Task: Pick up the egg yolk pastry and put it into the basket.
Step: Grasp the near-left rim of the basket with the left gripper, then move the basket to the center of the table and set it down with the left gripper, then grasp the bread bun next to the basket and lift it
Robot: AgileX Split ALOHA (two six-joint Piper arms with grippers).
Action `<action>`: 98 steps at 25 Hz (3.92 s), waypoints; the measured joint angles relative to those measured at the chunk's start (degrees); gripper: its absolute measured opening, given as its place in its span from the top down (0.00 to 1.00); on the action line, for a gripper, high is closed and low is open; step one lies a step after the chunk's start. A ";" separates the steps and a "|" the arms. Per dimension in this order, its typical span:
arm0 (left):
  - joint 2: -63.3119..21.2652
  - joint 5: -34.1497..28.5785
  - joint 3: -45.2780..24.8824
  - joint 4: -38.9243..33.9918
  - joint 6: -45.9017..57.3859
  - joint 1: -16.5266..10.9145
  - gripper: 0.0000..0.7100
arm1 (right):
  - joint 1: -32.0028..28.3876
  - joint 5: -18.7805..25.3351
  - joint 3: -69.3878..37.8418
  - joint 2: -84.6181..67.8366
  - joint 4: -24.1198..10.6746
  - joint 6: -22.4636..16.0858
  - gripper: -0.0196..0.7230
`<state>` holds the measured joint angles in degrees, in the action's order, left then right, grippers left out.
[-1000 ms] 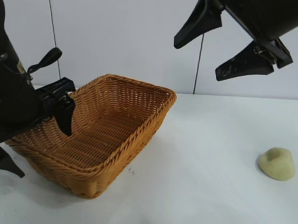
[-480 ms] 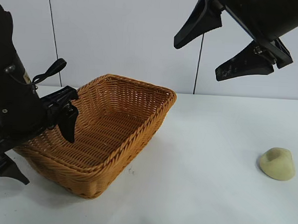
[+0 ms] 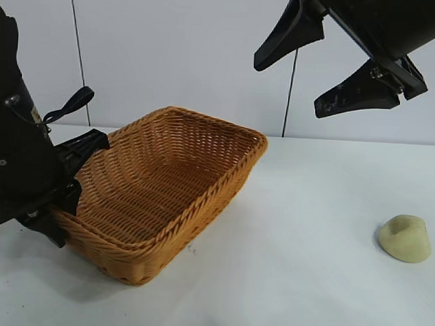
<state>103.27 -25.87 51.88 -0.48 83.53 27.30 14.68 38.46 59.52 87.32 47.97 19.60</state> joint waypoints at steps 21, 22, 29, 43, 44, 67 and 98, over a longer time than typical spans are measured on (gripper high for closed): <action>-0.24 -16.11 15.00 19.08 -51.47 -11.22 0.88 | 0.00 0.91 0.00 0.00 0.00 0.00 0.10; 0.65 -17.05 15.67 19.33 -53.73 -11.22 0.88 | 0.00 0.91 0.00 0.00 0.00 0.00 0.10; 7.42 -27.40 24.73 19.68 -69.41 -11.22 0.88 | 0.00 1.70 0.00 0.00 0.00 0.00 0.10; 8.92 -24.25 26.91 19.68 -73.26 -11.22 0.88 | 0.00 1.87 0.00 0.00 0.00 0.00 0.10; 8.92 -23.58 26.91 19.68 -73.58 -11.22 0.88 | 0.00 1.87 0.00 0.00 0.00 0.00 0.10; 16.46 -22.08 27.19 20.32 -76.92 -11.36 0.60 | 0.00 1.87 0.00 0.00 0.00 0.00 0.10; 8.06 -42.25 42.70 -0.06 -74.52 -19.43 0.12 | 0.00 1.94 0.00 0.00 0.00 0.00 0.10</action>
<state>111.33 -68.12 94.58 -0.53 9.00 7.86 14.68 40.40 59.52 87.32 47.97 19.60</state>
